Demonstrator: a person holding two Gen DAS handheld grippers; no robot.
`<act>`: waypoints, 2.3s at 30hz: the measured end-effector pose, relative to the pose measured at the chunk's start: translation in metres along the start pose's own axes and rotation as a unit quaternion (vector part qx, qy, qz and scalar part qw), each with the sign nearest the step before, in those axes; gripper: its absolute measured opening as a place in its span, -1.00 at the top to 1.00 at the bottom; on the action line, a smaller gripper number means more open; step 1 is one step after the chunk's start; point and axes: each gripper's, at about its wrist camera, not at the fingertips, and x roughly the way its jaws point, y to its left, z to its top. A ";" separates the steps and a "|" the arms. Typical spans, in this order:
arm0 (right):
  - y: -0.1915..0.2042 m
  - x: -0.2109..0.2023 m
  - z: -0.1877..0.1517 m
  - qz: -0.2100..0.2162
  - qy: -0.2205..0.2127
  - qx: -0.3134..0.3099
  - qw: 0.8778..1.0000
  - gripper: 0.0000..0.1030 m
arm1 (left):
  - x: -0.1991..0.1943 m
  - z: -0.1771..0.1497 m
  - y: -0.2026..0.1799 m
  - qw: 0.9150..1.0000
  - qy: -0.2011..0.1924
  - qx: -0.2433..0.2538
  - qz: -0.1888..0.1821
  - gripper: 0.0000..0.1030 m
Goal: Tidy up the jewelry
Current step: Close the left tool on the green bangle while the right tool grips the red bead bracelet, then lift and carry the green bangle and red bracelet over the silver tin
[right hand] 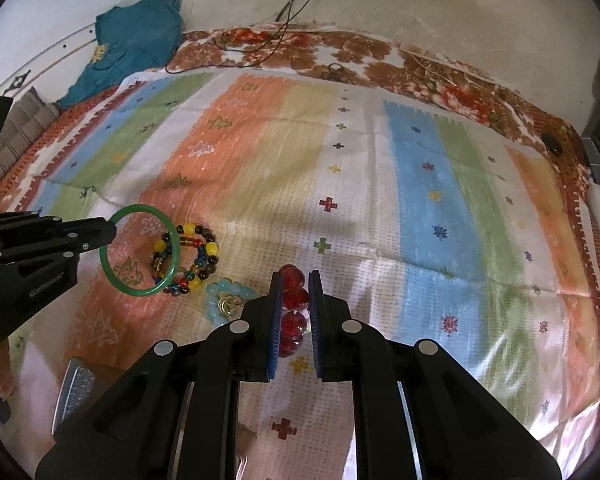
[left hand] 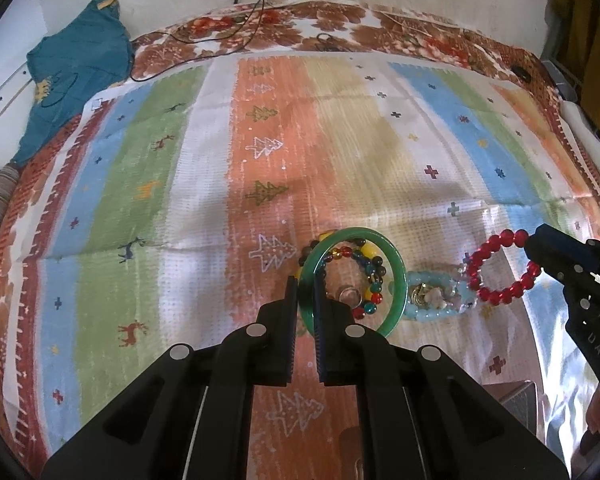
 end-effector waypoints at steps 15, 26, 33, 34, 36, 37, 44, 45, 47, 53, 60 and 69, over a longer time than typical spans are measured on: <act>-0.013 -0.040 -0.010 -0.010 -0.028 0.021 0.999 0.74 | -0.046 -0.012 0.002 0.999 -0.027 -0.016 -0.018 0.87; -0.005 -0.074 -0.021 0.001 -0.054 0.014 0.998 0.74 | -0.077 -0.029 -0.016 0.998 -0.042 -0.003 -0.035 0.87; -0.001 -0.088 -0.027 0.009 -0.065 0.011 0.998 0.74 | -0.090 -0.039 -0.021 0.998 -0.050 0.006 -0.033 0.87; 0.000 -0.089 -0.028 0.010 -0.065 0.010 0.998 0.74 | -0.092 -0.040 -0.022 0.998 -0.051 0.007 -0.034 0.86; 0.002 -0.092 -0.030 0.011 -0.069 0.008 0.998 0.74 | -0.096 -0.042 -0.023 0.998 -0.052 0.006 -0.037 0.87; 0.003 -0.095 -0.031 0.012 -0.072 0.008 0.997 0.74 | -0.099 -0.044 -0.023 0.998 -0.053 0.007 -0.038 0.87; 0.008 -0.112 -0.037 0.013 -0.085 0.004 0.996 0.74 | -0.107 -0.053 -0.027 0.998 -0.056 0.011 -0.042 0.87; 0.008 -0.113 -0.038 0.015 -0.085 0.004 0.996 0.74 | -0.108 -0.054 -0.027 0.998 -0.056 0.011 -0.041 0.86; 0.009 -0.116 -0.041 0.017 -0.086 0.003 0.996 0.74 | -0.110 -0.056 -0.029 0.997 -0.058 0.013 -0.039 0.87; 0.014 -0.122 -0.050 0.023 -0.085 -0.002 0.996 0.74 | -0.119 -0.069 -0.033 0.997 -0.060 0.019 -0.036 0.86; 0.022 -0.130 -0.060 0.033 -0.083 -0.007 0.996 0.74 | -0.126 -0.079 -0.034 0.997 -0.060 0.022 -0.035 0.86; 0.026 -0.136 -0.072 0.044 -0.076 -0.009 0.996 0.74 | -0.133 -0.094 -0.038 0.998 -0.056 0.024 -0.035 0.86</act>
